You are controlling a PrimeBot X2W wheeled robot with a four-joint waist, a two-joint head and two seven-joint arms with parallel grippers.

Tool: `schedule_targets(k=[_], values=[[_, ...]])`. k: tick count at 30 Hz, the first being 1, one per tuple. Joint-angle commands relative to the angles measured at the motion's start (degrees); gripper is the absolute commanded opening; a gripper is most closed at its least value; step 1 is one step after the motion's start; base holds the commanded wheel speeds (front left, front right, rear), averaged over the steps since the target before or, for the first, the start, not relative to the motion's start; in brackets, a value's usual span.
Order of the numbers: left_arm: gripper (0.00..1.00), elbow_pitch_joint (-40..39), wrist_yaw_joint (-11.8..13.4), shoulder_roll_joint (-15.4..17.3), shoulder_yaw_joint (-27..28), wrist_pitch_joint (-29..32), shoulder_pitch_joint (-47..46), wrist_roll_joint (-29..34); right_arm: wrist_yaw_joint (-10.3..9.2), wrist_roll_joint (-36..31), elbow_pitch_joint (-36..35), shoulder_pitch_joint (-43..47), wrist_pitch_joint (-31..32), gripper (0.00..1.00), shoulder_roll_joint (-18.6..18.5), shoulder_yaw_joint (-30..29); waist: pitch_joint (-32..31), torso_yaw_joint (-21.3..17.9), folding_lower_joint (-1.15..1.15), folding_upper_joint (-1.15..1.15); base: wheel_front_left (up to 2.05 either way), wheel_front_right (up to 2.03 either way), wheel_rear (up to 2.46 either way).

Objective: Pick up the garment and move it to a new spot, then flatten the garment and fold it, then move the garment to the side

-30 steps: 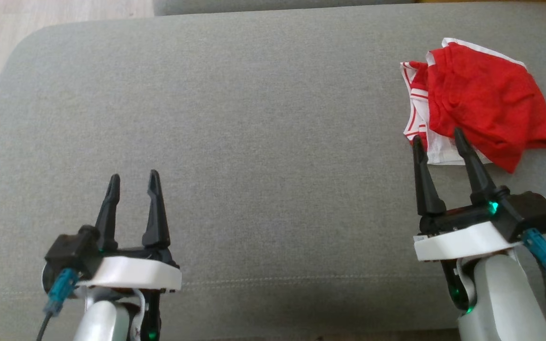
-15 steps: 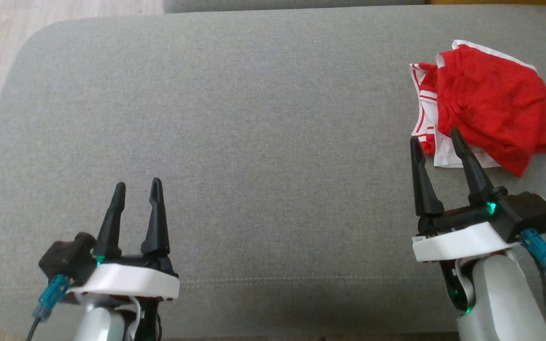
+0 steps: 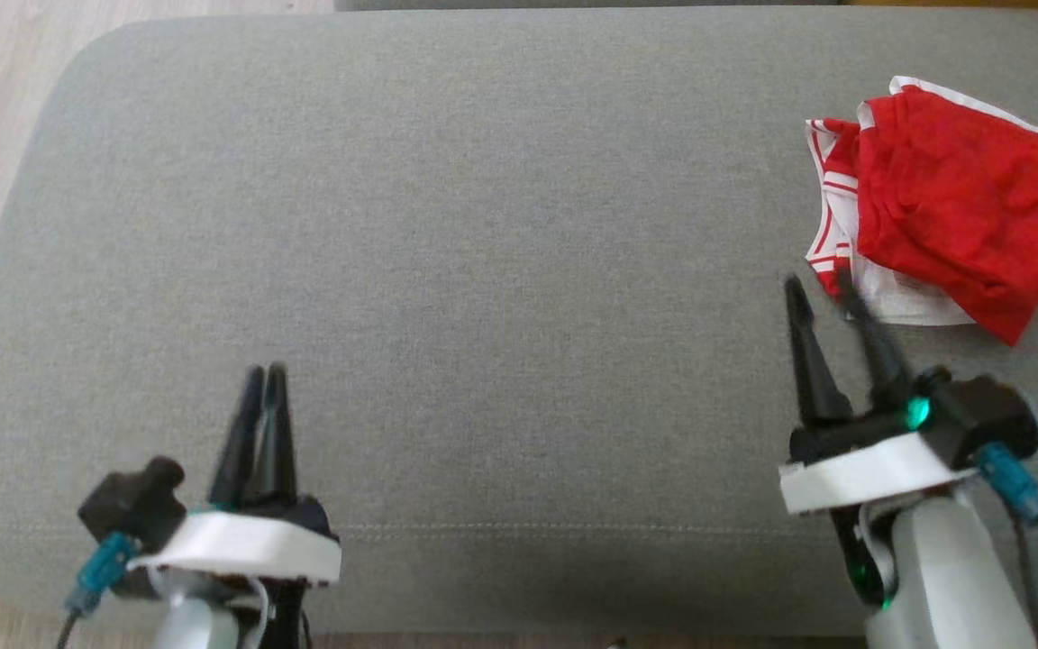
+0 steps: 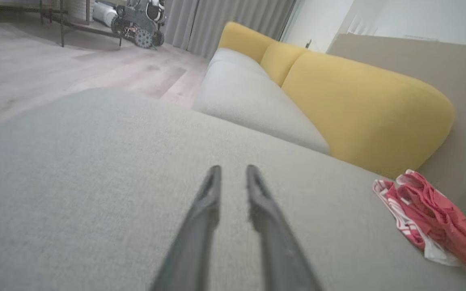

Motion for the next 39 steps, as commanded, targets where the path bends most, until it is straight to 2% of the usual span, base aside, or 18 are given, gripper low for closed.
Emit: schedule_targets(k=[1,39], values=[[0.00,0.6,0.0,0.0,0.0,0.0,0.2,-0.1,0.00,0.1,0.5,0.3,0.0,0.00,0.0,0.0,0.0,0.0,0.00,0.00,0.00,0.00,0.00],[0.00,3.3,-2.2,1.3,2.9,4.9,-1.4,-21.3,0.07,28.3,0.5,1.7,4.6,0.00,-1.1,-2.9,-1.8,-1.6,0.00,0.00,0.00,0.00,0.00]])
